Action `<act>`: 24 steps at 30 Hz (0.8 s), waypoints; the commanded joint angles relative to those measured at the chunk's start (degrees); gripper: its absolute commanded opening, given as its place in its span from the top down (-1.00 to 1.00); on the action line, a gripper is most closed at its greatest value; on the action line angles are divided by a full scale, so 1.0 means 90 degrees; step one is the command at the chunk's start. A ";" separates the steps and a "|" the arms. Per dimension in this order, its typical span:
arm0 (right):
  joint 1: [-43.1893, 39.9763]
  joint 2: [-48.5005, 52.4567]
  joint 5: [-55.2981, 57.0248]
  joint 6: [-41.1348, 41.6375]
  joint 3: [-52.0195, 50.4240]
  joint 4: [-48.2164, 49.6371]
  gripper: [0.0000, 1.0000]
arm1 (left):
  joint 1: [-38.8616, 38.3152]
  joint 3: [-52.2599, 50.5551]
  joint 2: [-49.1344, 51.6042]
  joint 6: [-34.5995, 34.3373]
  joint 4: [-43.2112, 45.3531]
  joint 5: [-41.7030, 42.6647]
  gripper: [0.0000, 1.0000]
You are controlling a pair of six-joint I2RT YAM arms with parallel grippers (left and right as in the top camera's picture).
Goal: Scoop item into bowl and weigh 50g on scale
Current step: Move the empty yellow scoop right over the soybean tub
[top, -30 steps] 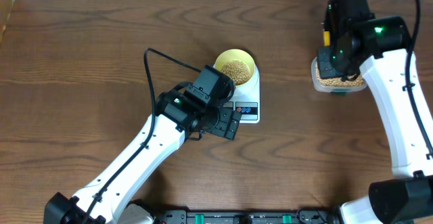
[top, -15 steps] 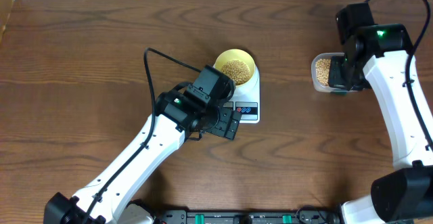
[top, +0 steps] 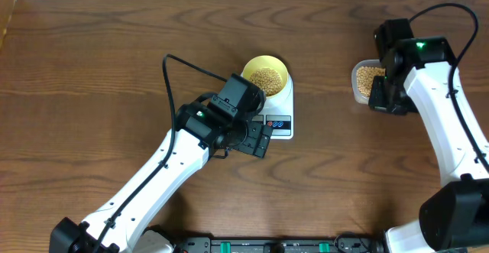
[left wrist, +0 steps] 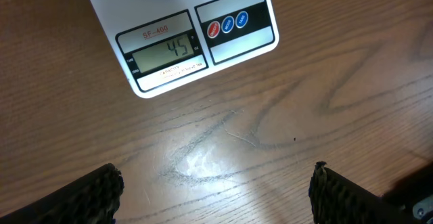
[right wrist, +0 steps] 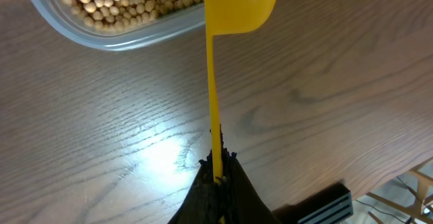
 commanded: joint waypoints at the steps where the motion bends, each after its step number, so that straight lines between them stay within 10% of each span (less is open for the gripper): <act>1: -0.0027 -0.0080 0.0138 0.0141 -0.0153 0.0155 0.98 | -0.0010 0.0012 -0.0092 0.0134 0.0000 -0.0085 -0.81; 24: -0.0228 -0.0019 -0.0284 -0.0338 -0.0568 0.1474 0.98 | -0.0010 0.0012 -0.0092 0.0136 0.0000 -0.0085 -0.81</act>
